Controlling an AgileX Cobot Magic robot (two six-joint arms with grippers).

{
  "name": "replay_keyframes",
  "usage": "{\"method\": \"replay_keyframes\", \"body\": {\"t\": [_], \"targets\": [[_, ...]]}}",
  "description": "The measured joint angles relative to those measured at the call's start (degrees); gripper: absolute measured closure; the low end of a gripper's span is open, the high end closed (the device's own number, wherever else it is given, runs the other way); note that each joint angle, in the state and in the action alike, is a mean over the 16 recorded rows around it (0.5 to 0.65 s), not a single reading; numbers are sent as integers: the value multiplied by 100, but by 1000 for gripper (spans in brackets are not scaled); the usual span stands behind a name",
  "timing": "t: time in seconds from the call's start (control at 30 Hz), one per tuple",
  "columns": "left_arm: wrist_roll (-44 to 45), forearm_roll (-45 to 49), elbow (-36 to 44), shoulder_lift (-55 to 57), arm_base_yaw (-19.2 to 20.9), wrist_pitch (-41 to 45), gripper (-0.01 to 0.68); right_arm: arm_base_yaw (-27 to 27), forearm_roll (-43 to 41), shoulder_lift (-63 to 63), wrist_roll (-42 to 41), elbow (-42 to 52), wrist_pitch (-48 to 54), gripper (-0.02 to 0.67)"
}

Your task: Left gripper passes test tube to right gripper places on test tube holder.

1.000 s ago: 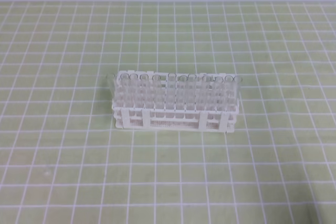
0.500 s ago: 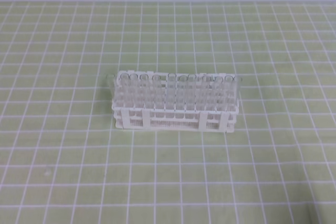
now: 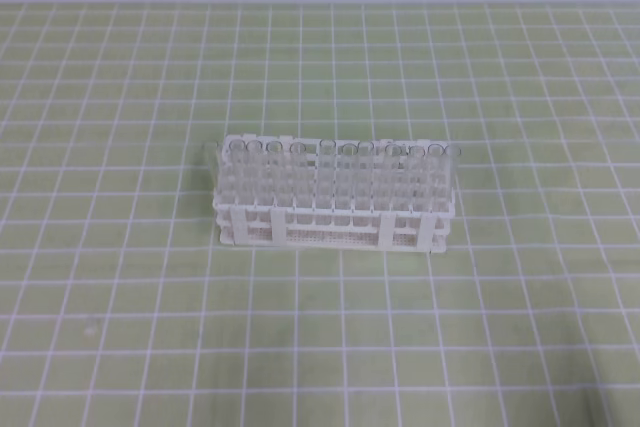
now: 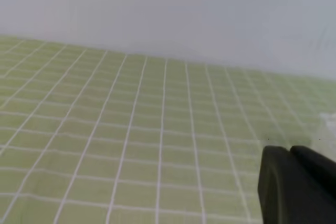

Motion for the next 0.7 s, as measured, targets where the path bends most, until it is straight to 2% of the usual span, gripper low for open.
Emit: {"method": "replay_keyframes", "body": {"t": [0.37,0.7], "targets": [[102,404,118,-120,-39,1048,675,0,0,0,0,0,0,666],[105,466,126,-141,-46,1206,675,0,0,0,0,0,0,666]]}}
